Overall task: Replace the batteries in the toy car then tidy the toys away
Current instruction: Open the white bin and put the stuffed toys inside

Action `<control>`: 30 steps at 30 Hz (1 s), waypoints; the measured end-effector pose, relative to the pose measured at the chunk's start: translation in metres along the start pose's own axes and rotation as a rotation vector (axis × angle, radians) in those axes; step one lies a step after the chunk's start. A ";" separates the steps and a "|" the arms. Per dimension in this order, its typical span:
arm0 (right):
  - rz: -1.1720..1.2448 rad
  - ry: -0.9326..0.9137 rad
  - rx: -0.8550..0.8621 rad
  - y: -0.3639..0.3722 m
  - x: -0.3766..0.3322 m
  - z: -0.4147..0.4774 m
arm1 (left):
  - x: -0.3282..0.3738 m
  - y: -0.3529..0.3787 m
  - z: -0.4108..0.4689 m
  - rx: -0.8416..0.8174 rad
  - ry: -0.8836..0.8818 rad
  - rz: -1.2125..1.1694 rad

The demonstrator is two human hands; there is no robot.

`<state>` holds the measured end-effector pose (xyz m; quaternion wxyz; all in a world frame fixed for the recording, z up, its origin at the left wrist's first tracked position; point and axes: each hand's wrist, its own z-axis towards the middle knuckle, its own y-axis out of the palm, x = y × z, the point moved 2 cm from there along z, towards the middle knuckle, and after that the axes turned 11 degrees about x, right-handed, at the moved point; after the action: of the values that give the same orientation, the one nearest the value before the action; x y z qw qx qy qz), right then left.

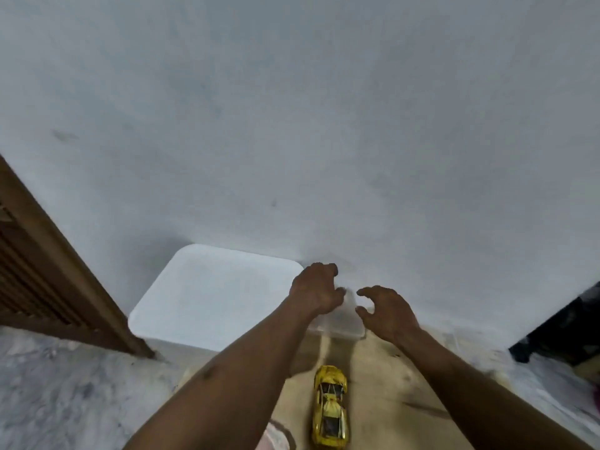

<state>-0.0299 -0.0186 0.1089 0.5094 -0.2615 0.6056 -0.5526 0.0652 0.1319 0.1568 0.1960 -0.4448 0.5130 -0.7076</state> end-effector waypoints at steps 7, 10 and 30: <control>0.136 0.067 -0.017 0.000 -0.095 0.005 | -0.124 -0.088 -0.024 0.099 -0.246 0.076; 0.198 0.143 -0.050 0.014 -0.129 0.011 | -0.190 -0.112 -0.038 0.129 -0.396 0.102; 0.501 0.708 -0.294 0.054 -0.158 0.041 | -0.311 -0.118 -0.042 0.046 -0.928 -0.233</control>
<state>0.0751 0.1180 0.1152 0.3463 0.0286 0.8590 -0.3759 0.2154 0.4295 0.1265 0.3334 -0.7638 0.3024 -0.4627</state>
